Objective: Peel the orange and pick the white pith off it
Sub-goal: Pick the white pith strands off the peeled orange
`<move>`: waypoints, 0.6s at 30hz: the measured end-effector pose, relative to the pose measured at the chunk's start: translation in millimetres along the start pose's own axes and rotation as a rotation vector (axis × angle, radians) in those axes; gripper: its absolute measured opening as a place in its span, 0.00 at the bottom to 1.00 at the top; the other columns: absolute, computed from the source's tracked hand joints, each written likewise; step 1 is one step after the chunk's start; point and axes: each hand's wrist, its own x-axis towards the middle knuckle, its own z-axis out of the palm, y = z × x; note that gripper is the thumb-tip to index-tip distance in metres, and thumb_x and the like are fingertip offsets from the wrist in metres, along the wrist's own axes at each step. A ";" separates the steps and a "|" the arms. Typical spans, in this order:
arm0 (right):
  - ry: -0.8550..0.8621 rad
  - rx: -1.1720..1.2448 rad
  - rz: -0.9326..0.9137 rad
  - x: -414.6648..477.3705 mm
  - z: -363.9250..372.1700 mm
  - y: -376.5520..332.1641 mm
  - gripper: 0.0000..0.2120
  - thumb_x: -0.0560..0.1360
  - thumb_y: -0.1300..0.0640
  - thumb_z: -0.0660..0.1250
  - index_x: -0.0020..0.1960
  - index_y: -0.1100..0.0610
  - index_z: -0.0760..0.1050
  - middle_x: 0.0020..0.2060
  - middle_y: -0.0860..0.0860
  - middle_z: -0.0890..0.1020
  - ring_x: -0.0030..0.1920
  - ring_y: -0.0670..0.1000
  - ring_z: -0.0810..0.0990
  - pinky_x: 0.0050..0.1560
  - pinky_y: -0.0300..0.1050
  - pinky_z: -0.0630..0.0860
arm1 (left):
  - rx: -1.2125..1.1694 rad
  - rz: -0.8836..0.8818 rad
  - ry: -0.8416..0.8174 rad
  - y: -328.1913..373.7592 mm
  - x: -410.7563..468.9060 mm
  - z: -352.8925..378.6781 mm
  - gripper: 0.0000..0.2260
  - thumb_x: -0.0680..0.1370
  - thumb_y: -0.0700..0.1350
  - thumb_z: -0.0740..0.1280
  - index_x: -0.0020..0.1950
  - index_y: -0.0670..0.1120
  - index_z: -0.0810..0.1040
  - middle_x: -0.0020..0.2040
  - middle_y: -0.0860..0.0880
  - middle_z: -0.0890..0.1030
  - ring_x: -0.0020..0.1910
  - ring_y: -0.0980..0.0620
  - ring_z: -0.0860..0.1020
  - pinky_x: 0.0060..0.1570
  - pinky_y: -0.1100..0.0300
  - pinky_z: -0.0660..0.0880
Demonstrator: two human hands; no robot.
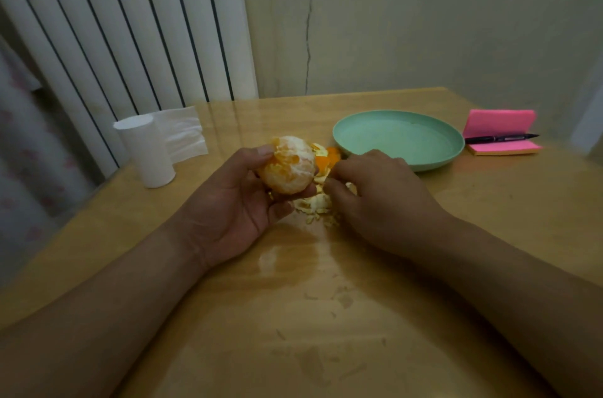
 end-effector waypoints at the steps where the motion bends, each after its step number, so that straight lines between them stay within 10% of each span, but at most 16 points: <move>1: 0.004 0.011 -0.018 -1.0 -1.1 -1.3 0.06 0.82 0.52 0.64 0.53 0.44 0.79 0.48 0.41 0.79 0.52 0.49 0.74 0.55 0.53 0.71 | 0.003 -0.002 0.010 -0.1 0.0 0.1 0.24 0.79 0.50 0.66 0.72 0.39 0.76 0.63 0.36 0.82 0.52 0.42 0.85 0.38 0.61 0.81; 18: 0.166 0.240 -0.015 -1.2 -3.1 -2.6 0.05 0.78 0.49 0.72 0.49 0.44 0.75 0.46 0.40 0.77 0.50 0.47 0.75 0.54 0.53 0.74 | 0.030 0.007 0.049 1.5 -0.4 -2.2 0.23 0.79 0.51 0.66 0.71 0.40 0.77 0.63 0.37 0.83 0.53 0.43 0.85 0.39 0.61 0.81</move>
